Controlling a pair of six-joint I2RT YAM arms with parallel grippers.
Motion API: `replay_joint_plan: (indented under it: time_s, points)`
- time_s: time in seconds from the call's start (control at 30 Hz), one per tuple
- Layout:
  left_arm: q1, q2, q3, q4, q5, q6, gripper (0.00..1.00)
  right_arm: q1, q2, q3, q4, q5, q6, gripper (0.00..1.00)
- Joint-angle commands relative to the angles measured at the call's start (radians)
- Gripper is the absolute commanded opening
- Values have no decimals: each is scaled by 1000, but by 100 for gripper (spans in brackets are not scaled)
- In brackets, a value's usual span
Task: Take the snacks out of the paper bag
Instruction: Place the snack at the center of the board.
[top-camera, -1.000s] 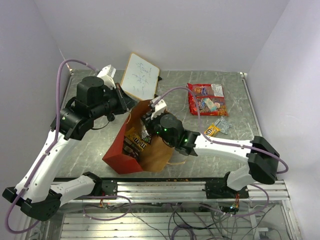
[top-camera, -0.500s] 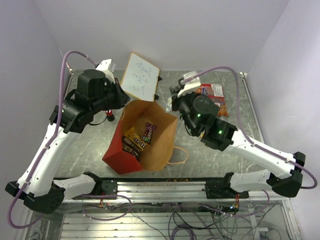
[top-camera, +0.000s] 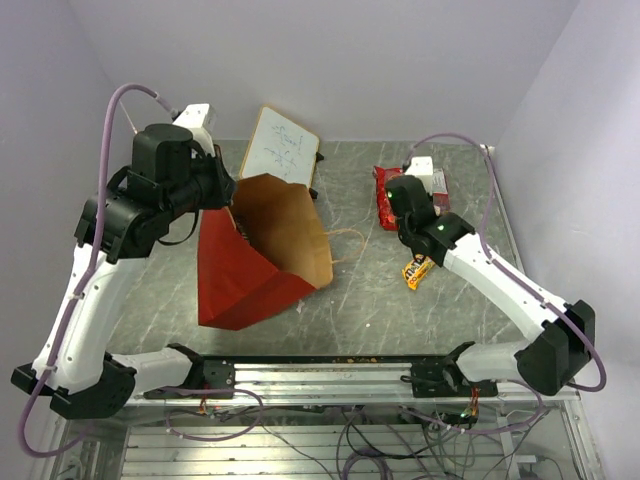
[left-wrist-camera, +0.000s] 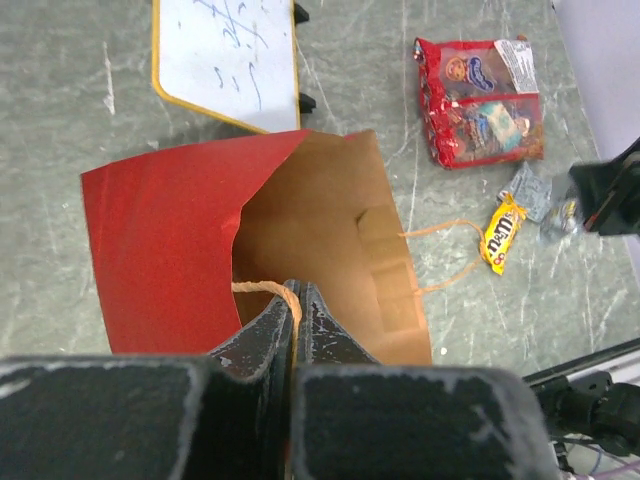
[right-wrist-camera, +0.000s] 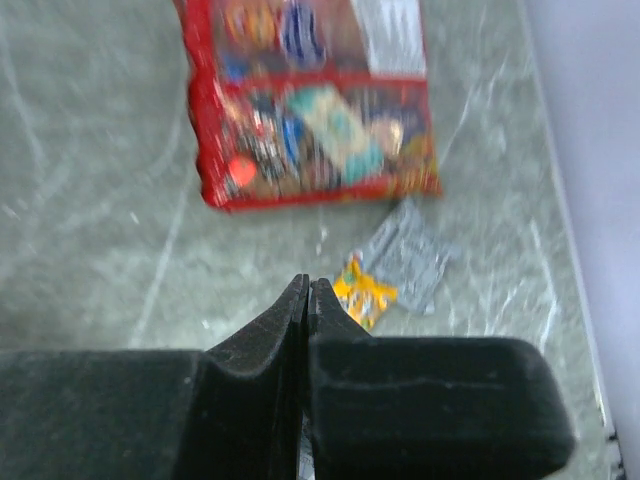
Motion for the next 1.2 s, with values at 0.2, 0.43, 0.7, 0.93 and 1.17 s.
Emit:
replay_joint_plan:
  time_s: [0.2, 0.43, 0.7, 0.93, 1.17]
  points:
    - [8, 112, 116, 45, 164, 190, 7, -107, -31, -156, -1, -274, 176, 0]
    - [-8, 106, -153, 311, 558, -15, 7, -121, 8, -170, 34, -350, 224, 0]
    - [-74, 8, -455, 571, 641, -229, 7, -190, 24, -255, 69, -405, 262, 0]
    - [-91, -75, -533, 525, 644, -255, 7, -221, 95, -226, 71, -398, 251, 0]
    - [-121, -163, -621, 461, 632, -295, 7, -230, 242, -117, -5, -178, 208, 0]
